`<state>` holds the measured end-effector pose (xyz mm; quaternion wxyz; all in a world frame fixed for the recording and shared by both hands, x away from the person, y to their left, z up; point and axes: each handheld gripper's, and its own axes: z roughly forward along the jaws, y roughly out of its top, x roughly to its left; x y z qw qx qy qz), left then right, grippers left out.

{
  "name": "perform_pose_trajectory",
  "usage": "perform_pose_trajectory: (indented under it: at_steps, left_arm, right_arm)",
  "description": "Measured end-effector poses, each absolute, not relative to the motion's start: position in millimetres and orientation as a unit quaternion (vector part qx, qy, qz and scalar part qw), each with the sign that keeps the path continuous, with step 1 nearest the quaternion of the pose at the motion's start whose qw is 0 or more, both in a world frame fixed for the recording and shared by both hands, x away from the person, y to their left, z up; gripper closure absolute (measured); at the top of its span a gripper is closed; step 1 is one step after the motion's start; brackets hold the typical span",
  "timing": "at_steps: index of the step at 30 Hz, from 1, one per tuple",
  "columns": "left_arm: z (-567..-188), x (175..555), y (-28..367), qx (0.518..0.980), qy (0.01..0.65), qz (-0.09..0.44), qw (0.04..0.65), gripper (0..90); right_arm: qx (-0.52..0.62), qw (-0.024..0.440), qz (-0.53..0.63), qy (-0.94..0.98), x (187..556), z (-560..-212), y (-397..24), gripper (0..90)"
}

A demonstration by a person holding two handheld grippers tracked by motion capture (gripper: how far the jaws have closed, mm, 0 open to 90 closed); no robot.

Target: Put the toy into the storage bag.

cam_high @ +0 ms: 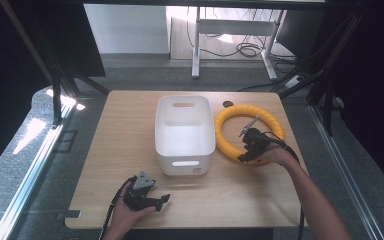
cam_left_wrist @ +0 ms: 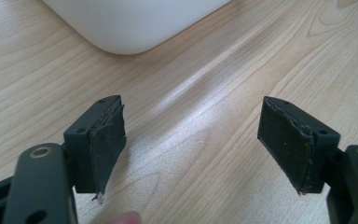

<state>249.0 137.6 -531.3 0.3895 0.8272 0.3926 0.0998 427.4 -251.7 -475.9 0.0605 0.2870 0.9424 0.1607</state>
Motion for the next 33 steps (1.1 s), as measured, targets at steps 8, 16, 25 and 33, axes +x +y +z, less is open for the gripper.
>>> perform_pose_trajectory:
  at_steps: [8,16,25,33]
  left_arm:
    - [-532,249,137,0.829,0.391,0.102,0.387,23.4]
    - [-533,249,137,0.830,0.389,0.101,0.386,23.4]
    - [-533,249,135,0.831,0.389,0.099,0.385,23.4]
    - [-533,249,135,0.832,0.389,0.099,0.382,23.4]
  right_arm:
    - [0.282,0.056,0.147,0.946,428,-493,-249,39.6]
    - [0.270,0.057,0.121,0.953,432,-500,-245,41.9]
    - [0.263,0.043,0.112,0.957,436,-503,-243,43.9]
    - [0.247,0.034,0.116,0.961,439,-503,-244,46.3]
